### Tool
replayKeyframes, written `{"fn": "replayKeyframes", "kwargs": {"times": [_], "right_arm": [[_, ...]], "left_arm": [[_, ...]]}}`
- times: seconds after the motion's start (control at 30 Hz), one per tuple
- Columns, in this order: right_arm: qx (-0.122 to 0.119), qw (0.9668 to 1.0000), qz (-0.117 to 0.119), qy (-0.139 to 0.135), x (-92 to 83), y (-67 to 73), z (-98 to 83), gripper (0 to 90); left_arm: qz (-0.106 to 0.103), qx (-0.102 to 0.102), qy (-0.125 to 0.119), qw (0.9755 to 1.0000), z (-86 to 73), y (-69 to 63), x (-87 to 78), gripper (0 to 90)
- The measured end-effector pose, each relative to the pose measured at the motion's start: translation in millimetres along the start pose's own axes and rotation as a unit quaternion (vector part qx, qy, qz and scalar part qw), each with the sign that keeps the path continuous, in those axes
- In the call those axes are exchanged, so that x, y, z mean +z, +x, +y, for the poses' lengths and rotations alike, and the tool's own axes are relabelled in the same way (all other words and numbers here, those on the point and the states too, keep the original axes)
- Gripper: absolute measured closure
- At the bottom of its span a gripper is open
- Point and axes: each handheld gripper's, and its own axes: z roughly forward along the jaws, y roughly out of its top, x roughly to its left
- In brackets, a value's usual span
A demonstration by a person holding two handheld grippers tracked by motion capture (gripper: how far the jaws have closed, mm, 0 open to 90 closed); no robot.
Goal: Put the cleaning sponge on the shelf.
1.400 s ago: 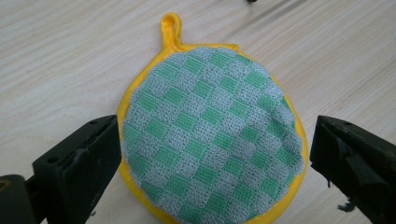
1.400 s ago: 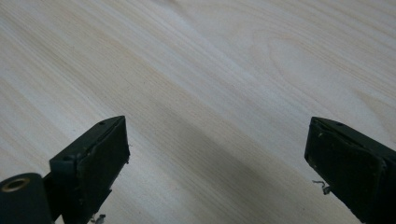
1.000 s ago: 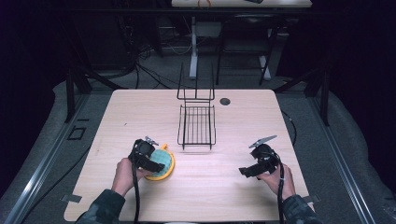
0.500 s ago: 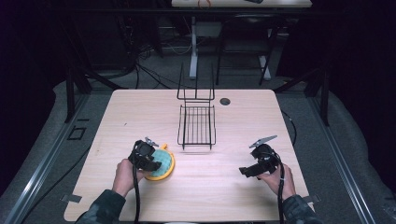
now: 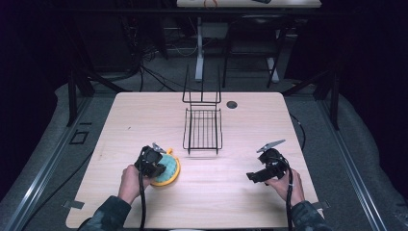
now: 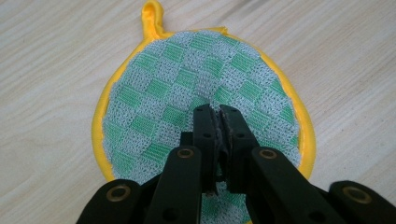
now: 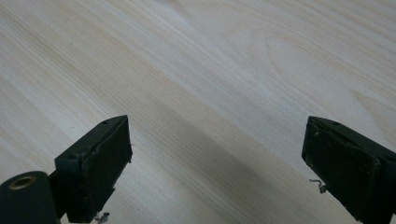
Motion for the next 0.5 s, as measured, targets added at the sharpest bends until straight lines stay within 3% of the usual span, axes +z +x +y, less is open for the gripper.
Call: {"fn": "replayKeyframes", "kwargs": {"times": [0.13, 0.5], "right_arm": [[0.0, 1.0, 0.001, -0.001, 0.0, -0.3, -0.1, 8.3], [-0.002, 1.0, 0.0, -0.002, -0.8, -1.4, -0.4, 8.3]], "left_arm": [[0.001, 0.003, -0.014, 0.9999, -1.2, 0.4, -1.7, 88.6], [-0.004, 0.01, -0.019, 0.9998, -1.3, 2.6, -8.3, 89.2]]}}
